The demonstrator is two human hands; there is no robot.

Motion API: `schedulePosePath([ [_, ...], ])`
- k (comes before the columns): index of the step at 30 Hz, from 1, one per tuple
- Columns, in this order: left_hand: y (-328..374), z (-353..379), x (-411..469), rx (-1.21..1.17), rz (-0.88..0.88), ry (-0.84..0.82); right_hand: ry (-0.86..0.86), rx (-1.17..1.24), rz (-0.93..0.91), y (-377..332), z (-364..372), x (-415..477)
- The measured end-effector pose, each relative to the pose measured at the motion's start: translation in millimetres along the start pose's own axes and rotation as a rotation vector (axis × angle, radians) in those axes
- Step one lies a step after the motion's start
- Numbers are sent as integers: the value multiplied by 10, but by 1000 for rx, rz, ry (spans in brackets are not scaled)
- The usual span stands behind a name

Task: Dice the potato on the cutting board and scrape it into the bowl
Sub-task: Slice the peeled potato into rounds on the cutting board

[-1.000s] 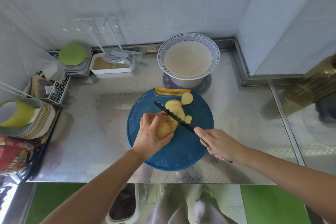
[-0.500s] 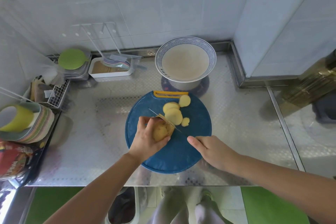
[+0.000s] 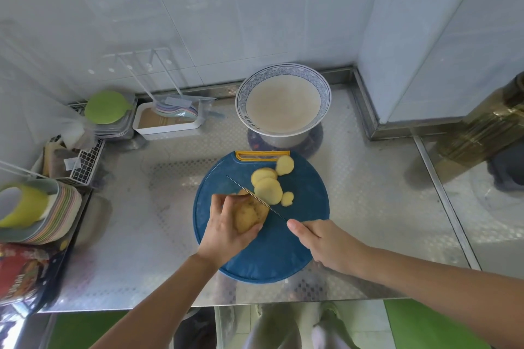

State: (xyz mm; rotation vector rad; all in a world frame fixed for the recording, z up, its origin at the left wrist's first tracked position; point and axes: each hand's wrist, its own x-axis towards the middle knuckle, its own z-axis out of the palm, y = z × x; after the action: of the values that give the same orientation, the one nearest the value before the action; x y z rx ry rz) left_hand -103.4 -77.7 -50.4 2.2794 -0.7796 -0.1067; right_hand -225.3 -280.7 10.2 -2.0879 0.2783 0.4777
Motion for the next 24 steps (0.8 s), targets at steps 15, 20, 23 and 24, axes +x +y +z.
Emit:
schedulePosePath([
  [15,21,6,20,10,-25,-27,-41,-33,16,-33,-88,-15],
  [20,53,16,16,14,-15,-22,-26,-74,10,-12,-75,-21],
  [23,57,17,19,24,-17,-21,-24,-76,-2,-17,-78,-23],
  [24,56,18,18,28,-13,-19,-23,-77,-5,-16,-80,-25],
])
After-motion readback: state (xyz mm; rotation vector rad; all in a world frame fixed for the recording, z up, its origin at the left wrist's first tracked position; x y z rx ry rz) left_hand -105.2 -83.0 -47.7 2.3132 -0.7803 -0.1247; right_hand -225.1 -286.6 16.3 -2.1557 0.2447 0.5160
